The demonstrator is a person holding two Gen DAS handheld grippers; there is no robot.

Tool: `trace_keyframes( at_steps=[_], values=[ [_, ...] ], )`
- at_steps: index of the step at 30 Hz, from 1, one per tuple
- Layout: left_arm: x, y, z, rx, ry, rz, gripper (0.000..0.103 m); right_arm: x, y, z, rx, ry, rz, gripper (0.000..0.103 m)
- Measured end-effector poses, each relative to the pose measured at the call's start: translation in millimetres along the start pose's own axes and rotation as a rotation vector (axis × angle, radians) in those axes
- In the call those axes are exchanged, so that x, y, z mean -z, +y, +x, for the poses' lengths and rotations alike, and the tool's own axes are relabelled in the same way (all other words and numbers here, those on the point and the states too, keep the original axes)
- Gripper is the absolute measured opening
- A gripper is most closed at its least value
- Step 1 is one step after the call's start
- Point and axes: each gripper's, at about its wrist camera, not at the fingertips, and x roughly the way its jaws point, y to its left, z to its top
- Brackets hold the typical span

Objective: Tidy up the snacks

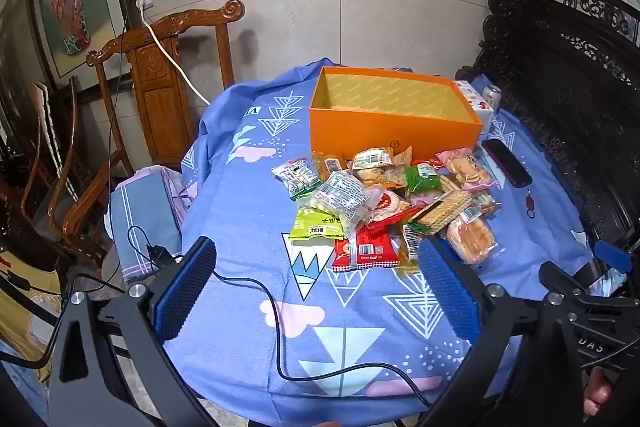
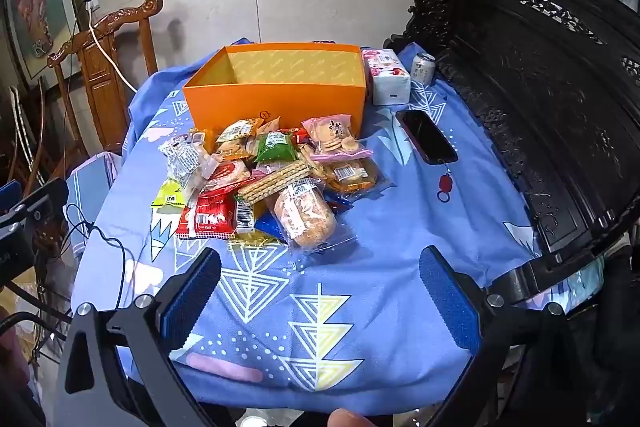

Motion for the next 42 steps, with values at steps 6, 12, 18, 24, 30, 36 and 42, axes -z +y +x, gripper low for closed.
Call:
trace_keyframes(
  at_steps=[6, 12, 18, 24, 30, 36, 42],
  values=[
    [0.1, 0.0, -0.2, -0.001, -0.003, -0.001, 0.099, -1.1, 1.5, 0.7, 0.0, 0.0, -0.003, 0.1],
    [0.2, 0.0, 0.0, -0.002, -0.002, -0.002, 0.099, 0.1, 2.3, 4.0, 0.001, 0.003, -0.002, 0.1],
    [0.3, 0.0, 0.0, 0.001, -0.001, -0.002, 0.099, -0.8, 2.1, 2.4, 0.001, 0.004, -0.003, 0.1],
    [0.7, -0.5, -1.5, 0.001, -0.003, -0.004, 0.099, 0.1, 3.4, 4.2, 0.001, 0.006, -0.004, 0.1],
    [0.3, -0.4, -1.5, 0.001, -0.002, -0.003, 0.099, -0.2, 2.5, 4.2, 0.001, 0.008, -0.007, 0.1],
    [0.2, 1.0, -0.3, 0.002, 0.0, -0.004, 0.099, 0.6, 5.0, 4.4, 0.003, 0.008, -0.009, 0.1],
    [1.8, 1.5, 0.6, 0.001, -0.001, -0.006, 0.099, 1.9, 6.4, 3.7, 0.003, 0.008, -0.008, 0.1]
  ],
)
